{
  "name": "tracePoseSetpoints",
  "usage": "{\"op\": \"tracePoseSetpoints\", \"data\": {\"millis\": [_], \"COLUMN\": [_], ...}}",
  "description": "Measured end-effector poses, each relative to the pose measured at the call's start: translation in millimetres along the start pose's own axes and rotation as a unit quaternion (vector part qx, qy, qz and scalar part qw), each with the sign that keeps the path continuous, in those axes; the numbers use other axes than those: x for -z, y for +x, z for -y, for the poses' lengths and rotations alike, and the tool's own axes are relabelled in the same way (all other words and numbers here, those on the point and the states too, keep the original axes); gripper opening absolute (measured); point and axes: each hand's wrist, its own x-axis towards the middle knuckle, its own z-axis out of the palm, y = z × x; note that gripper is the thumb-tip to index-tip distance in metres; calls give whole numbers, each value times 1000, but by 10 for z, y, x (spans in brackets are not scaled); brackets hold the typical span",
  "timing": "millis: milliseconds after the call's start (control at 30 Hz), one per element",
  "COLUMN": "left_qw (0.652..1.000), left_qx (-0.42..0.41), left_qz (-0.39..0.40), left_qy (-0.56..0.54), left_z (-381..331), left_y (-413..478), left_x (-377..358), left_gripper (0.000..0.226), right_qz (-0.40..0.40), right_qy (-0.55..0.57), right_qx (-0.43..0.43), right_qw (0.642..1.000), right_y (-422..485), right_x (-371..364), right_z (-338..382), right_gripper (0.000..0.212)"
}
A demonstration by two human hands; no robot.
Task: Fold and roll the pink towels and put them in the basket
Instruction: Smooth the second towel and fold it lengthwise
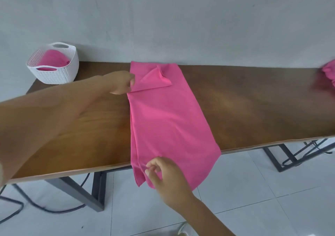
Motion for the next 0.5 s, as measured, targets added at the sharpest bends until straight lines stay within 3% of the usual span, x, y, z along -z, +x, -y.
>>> {"op": "tracePoseSetpoints", "data": {"millis": [167, 367, 500], "left_qw": [999, 996, 992], "left_qx": [2, 6, 6], "left_qz": [11, 17, 16], "left_qy": [-37, -88, -128], "left_z": [-46, -463, -632], "left_y": [-234, -474, -545], "left_x": [-300, -647, -949], "left_gripper": [23, 58, 68], "right_qz": [-3, -8, -25], "right_qy": [-15, -34, -44], "right_qx": [0, -16, -32], "right_qw": [1000, 999, 998], "right_y": [-23, -3, 59], "right_x": [63, 268, 423], "right_z": [-131, -267, -350], "right_gripper": [11, 11, 10]}}
